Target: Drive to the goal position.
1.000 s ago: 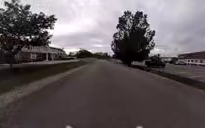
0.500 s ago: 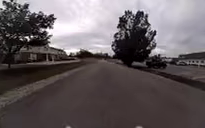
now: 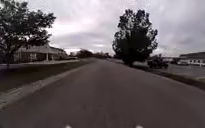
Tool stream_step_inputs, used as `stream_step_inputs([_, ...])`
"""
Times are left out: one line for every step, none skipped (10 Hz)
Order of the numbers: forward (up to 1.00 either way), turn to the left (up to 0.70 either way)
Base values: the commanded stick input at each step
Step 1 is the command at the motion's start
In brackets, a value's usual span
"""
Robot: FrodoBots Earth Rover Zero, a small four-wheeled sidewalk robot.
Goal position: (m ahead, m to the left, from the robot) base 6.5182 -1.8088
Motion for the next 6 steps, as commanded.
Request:
stream_step_inputs([0.70,0.00])
stream_step_inputs([0.70,0.00])
stream_step_inputs([0.70,0.00])
stream_step_inputs([0.70,0.00])
stream_step_inputs([0.70,0.00])
stream_step_inputs([0.70,0.00])
